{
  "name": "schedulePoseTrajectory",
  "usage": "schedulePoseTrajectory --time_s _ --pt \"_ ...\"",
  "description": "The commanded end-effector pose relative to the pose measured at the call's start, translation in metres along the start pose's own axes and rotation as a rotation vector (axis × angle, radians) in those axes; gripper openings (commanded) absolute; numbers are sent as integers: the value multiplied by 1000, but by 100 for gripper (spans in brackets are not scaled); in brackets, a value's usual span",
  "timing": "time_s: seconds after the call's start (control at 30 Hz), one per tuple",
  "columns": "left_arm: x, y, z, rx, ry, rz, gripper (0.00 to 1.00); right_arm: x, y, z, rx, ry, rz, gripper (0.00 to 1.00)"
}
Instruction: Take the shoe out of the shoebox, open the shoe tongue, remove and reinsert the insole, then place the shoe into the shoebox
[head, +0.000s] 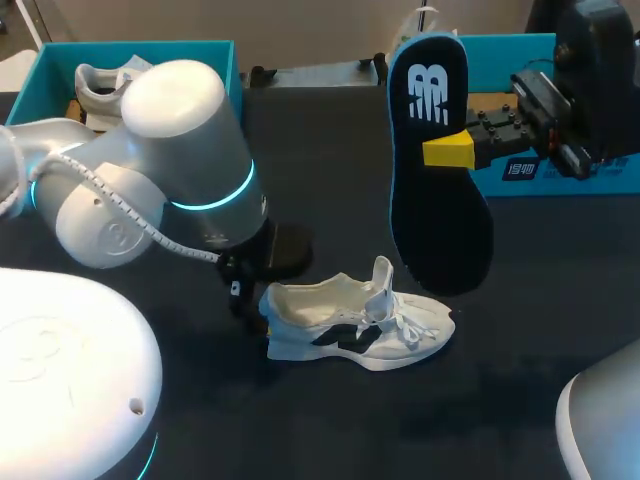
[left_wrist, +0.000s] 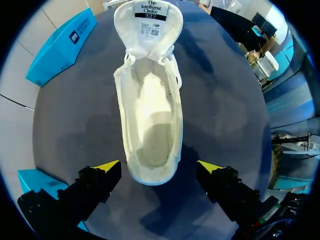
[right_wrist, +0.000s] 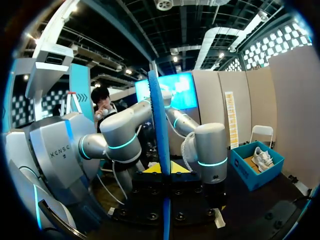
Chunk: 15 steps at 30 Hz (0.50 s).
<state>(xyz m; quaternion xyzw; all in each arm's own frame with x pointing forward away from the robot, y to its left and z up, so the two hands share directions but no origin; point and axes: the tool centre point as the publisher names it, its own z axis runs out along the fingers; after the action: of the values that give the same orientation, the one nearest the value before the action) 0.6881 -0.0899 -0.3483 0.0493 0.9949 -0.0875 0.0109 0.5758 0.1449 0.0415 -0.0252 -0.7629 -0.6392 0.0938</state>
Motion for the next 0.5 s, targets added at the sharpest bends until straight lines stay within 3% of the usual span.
schedulePoseTrajectory --time_s 0.03,0.27,0.5 --pt "0 -5 -11 12 -5 10 100 -3 1 3 3 3 1 0" --pt "-5 -20 -23 28 -12 47 100 -3 1 3 3 3 1 0" --pt "-17 -44 -13 13 1 82 100 -3 1 3 3 3 1 0"
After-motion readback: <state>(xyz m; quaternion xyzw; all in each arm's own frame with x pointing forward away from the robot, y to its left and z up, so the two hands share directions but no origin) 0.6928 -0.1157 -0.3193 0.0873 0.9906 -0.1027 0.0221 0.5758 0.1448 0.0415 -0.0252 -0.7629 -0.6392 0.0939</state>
